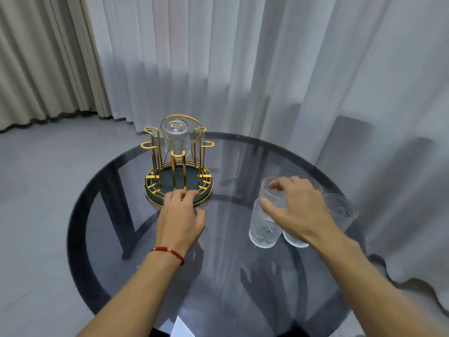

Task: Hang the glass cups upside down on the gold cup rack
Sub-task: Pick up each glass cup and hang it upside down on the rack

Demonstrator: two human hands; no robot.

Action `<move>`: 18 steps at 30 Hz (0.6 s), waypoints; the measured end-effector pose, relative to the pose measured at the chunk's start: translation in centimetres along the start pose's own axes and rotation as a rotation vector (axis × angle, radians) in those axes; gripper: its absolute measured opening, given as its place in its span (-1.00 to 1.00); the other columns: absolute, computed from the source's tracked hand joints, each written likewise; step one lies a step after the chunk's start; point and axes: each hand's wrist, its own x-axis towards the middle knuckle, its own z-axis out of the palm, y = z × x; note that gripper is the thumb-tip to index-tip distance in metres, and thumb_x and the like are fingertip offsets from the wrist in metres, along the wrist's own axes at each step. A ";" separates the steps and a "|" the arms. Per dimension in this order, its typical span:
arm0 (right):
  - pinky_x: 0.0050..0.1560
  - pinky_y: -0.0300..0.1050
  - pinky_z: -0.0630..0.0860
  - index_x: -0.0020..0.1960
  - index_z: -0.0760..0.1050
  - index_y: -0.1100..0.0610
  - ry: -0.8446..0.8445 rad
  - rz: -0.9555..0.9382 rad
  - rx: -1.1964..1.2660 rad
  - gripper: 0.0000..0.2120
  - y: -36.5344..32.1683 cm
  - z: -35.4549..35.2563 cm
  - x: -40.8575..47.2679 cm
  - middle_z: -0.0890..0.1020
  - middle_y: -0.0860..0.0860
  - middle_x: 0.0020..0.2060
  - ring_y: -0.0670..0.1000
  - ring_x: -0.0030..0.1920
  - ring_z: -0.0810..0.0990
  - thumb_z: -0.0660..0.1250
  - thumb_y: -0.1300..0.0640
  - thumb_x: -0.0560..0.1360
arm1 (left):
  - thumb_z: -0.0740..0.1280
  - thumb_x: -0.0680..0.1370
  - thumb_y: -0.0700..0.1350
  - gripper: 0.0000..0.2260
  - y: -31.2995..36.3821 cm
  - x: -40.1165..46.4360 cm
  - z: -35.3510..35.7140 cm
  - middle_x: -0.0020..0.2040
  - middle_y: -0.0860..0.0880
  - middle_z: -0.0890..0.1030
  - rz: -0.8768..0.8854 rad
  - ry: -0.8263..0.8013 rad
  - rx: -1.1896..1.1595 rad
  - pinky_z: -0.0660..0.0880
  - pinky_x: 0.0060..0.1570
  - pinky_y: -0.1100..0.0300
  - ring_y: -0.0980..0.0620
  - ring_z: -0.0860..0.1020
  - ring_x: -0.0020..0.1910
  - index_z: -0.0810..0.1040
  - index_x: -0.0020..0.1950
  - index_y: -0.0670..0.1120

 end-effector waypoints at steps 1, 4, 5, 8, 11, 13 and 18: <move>0.34 0.10 0.36 0.31 0.52 -0.01 -0.008 0.033 -0.118 -0.47 0.2 0.6 -1.0 0.59 -0.03 0.21 0.09 0.28 0.47 0.27 -0.32 0.49 | 0.38 0.50 -0.20 -0.67 0.4 -0.2 -0.2 0.15 -0.13 0.57 0.030 0.030 -0.062 0.46 0.17 0.00 -0.10 0.41 0.21 0.56 0.27 -0.12; 0.50 0.22 0.18 0.41 0.37 0.03 -0.076 0.021 -0.393 -0.22 0.6 2.0 -2.3 0.55 0.02 0.25 0.10 0.39 0.39 0.09 -0.51 0.44 | 0.39 0.50 -0.22 -0.70 2.0 -1.0 -0.2 0.11 -0.06 0.59 0.105 0.025 -0.160 0.43 0.17 0.12 -0.01 0.44 0.15 0.59 0.23 -0.11; 0.53 0.29 0.11 0.45 0.33 0.05 -0.097 0.008 -0.415 -0.18 0.8 2.5 -2.5 0.54 0.03 0.27 0.12 0.43 0.36 0.06 -0.53 0.44 | 0.39 0.50 -0.22 -0.70 2.4 -1.3 -0.1 0.12 -0.04 0.60 0.121 0.010 -0.191 0.44 0.19 0.12 0.02 0.45 0.15 0.59 0.23 -0.09; 0.54 0.43 -0.03 0.54 0.23 0.12 -0.091 -0.012 -0.454 -0.12 1.0 3.3 -2.3 0.54 0.09 0.31 0.17 0.53 0.28 0.06 -0.51 0.48 | 0.38 0.50 -0.20 -0.68 3.6 -1.7 0.1 0.12 0.01 0.61 0.124 -0.004 -0.306 0.51 0.20 0.03 0.05 0.51 0.15 0.58 0.25 -0.05; 0.55 0.45 -0.13 0.53 0.26 0.11 -0.024 -0.037 -0.403 -0.16 0.8 3.4 -2.4 0.57 0.07 0.23 0.15 0.45 0.37 0.19 -0.44 0.47 | 0.37 0.53 -0.12 -0.70 4.7 -2.1 0.1 0.03 0.08 0.60 0.128 -0.057 -0.384 0.60 0.00 0.06 0.16 0.54 -0.01 0.56 0.26 0.02; 0.56 0.43 -0.15 0.48 0.35 0.09 0.052 -0.114 -0.300 -0.18 0.5 3.4 -2.7 0.58 0.03 0.18 0.12 0.35 0.48 0.33 -0.37 0.39 | 0.33 0.56 0.02 -0.69 5.2 -2.4 0.0 0.02 0.10 0.59 0.141 -0.144 -0.415 0.61 -0.08 0.12 0.20 0.55 -0.07 0.51 0.30 0.08; 0.56 0.36 0.01 0.44 0.34 0.03 0.164 -0.375 -0.028 -0.20 -0.8 4.0 -3.9 0.54 -0.03 0.19 0.04 0.27 0.55 0.43 -0.15 0.25 | 0.38 0.46 0.31 -0.49 6.2 -3.1 -0.9 0.19 0.26 0.55 0.143 -0.361 -0.634 0.52 0.11 0.18 0.31 0.50 0.19 0.34 0.38 0.34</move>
